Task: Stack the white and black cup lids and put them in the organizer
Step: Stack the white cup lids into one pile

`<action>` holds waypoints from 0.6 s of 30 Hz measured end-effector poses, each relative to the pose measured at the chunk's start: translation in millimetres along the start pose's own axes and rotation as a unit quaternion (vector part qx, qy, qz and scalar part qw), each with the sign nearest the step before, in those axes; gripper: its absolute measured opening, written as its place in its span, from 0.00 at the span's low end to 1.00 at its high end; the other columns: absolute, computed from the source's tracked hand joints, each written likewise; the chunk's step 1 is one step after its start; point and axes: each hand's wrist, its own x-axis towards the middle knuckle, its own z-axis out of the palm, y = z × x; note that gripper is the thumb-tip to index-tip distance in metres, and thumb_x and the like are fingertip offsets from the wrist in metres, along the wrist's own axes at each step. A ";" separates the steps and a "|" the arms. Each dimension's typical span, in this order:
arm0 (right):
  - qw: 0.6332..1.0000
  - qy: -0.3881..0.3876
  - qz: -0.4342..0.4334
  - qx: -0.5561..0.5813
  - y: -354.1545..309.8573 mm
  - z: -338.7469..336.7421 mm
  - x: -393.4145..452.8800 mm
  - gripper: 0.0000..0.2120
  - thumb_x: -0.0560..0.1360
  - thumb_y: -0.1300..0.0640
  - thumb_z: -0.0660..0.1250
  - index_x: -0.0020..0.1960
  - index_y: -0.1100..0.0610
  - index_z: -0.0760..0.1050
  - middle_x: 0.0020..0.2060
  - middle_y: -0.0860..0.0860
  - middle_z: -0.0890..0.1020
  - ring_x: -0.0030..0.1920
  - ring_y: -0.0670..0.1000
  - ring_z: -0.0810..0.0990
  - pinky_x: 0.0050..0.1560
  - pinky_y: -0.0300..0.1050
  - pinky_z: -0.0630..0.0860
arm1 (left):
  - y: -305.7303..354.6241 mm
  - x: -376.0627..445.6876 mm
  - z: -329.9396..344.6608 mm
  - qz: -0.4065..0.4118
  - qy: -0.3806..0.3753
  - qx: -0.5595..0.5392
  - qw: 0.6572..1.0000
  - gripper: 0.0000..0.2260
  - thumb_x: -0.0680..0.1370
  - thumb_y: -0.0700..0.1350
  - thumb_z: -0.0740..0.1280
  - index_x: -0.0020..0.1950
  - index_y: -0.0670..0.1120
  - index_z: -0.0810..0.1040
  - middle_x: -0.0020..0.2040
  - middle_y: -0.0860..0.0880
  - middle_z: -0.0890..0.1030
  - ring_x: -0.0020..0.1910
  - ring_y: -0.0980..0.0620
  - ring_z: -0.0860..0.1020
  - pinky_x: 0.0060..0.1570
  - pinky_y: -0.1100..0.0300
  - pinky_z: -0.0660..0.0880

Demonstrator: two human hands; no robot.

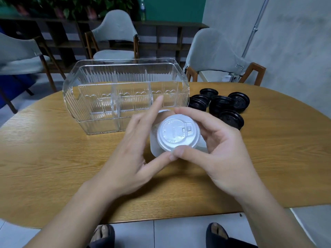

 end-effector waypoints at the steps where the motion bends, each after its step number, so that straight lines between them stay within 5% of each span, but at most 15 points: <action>1: 1.000 0.007 -0.004 -0.016 -0.4 0.6 0.3 0.34 0.70 0.61 0.85 0.74 0.54 0.79 0.67 0.50 0.86 0.71 0.55 0.83 0.74 0.61 0.77 | -1.1 -0.3 -1.0 -0.003 0.000 -0.005 1.000 0.43 0.86 0.59 0.70 0.92 0.46 0.51 0.83 0.59 0.68 0.82 0.42 0.71 0.82 0.54 0.65; 4: 0.998 0.034 -0.012 -0.041 1.7 -0.3 1.3 0.31 0.70 0.57 0.85 0.71 0.54 0.81 0.63 0.49 0.87 0.67 0.53 0.84 0.69 0.56 0.81 | -3.9 0.6 -1.7 -0.011 0.006 -0.002 1.000 0.42 0.86 0.58 0.69 0.92 0.44 0.51 0.82 0.51 0.72 0.82 0.41 0.70 0.82 0.56 0.62; 7: 0.994 0.087 -0.019 -0.071 7.3 -0.1 5.7 0.25 0.73 0.51 0.83 0.68 0.52 0.82 0.62 0.47 0.87 0.66 0.52 0.85 0.67 0.56 0.82 | -10.0 0.8 4.7 -0.052 0.067 -0.031 0.996 0.43 0.82 0.56 0.74 0.90 0.44 0.57 0.81 0.50 0.74 0.82 0.42 0.71 0.82 0.47 0.65; 13: 0.986 0.123 0.015 -0.108 27.9 10.4 28.1 0.24 0.78 0.47 0.79 0.73 0.47 0.80 0.66 0.40 0.85 0.70 0.43 0.81 0.74 0.51 0.76 | -27.6 4.5 28.4 -0.246 0.072 -0.100 0.962 0.50 0.71 0.67 0.82 0.87 0.57 0.63 0.80 0.61 0.73 0.80 0.60 0.73 0.80 0.46 0.72; 18: 0.987 0.079 0.024 -0.139 38.8 23.8 40.1 0.24 0.80 0.47 0.77 0.75 0.49 0.80 0.68 0.39 0.82 0.72 0.38 0.77 0.74 0.39 0.73 | -31.1 5.4 37.6 -0.259 0.049 -0.151 0.953 0.36 0.74 0.63 0.83 0.78 0.57 0.73 0.72 0.59 0.83 0.71 0.55 0.82 0.72 0.41 0.78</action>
